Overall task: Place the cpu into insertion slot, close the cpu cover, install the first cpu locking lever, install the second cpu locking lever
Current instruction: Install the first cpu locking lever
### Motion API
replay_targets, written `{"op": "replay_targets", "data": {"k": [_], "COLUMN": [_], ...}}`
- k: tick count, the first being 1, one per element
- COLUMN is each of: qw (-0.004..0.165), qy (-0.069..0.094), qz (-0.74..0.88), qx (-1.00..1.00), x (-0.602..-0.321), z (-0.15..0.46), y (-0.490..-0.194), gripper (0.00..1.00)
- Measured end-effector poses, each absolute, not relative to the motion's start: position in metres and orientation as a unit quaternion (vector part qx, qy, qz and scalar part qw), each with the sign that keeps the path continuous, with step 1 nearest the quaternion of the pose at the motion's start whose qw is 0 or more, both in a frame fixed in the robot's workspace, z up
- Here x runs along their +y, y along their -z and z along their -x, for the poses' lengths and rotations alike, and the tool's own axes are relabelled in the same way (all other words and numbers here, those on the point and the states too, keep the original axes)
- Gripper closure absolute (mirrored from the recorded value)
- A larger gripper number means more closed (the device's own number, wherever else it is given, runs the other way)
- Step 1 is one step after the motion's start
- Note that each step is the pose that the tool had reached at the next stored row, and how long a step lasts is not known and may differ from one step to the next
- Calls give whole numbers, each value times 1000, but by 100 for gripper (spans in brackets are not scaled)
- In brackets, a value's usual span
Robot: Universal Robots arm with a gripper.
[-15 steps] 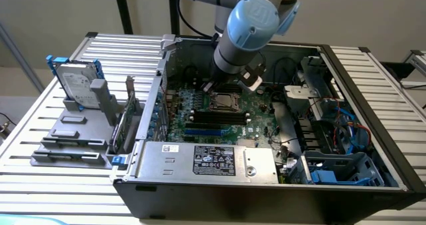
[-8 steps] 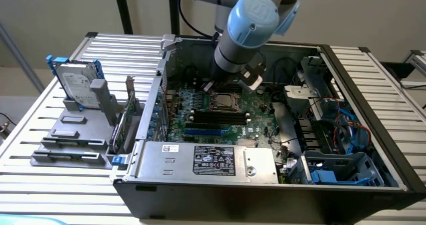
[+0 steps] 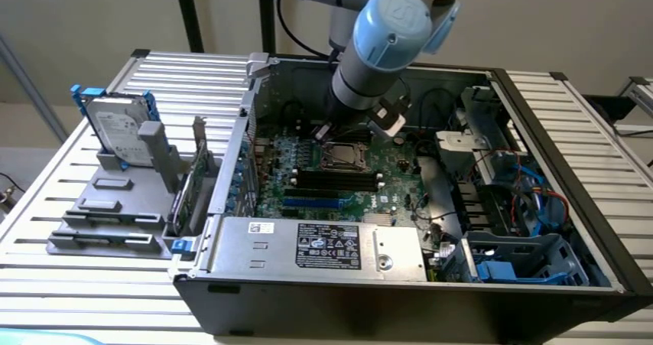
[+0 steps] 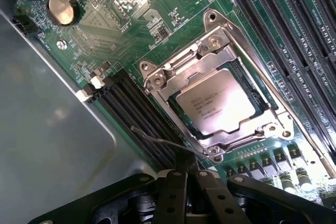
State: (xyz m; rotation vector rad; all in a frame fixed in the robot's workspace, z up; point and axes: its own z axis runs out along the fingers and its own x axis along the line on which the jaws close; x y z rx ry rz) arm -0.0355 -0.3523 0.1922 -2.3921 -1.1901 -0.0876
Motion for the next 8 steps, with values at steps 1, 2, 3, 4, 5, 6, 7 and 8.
{"op": "replay_targets", "data": {"k": [1, 2, 3, 4, 5, 6, 7, 8], "qw": [231, 231, 230, 229, 229, 228, 227, 227], "qy": [32, 31, 31, 31, 30, 30, 30, 29], "qz": [871, 871, 871, 871, 871, 871, 872, 872], "qx": [-433, -433, -433, -433, -433, -433, -433, -433], "x": [-352, -352, -352, -352, -352, -352, -352, -352], "z": [34, 33, 32, 31, 31, 30, 30, 29], "y": [-192, -192, -192, -192, -192, -192, -192, -192], "gripper": [89, 89, 89, 89, 89, 89, 89, 89]}}
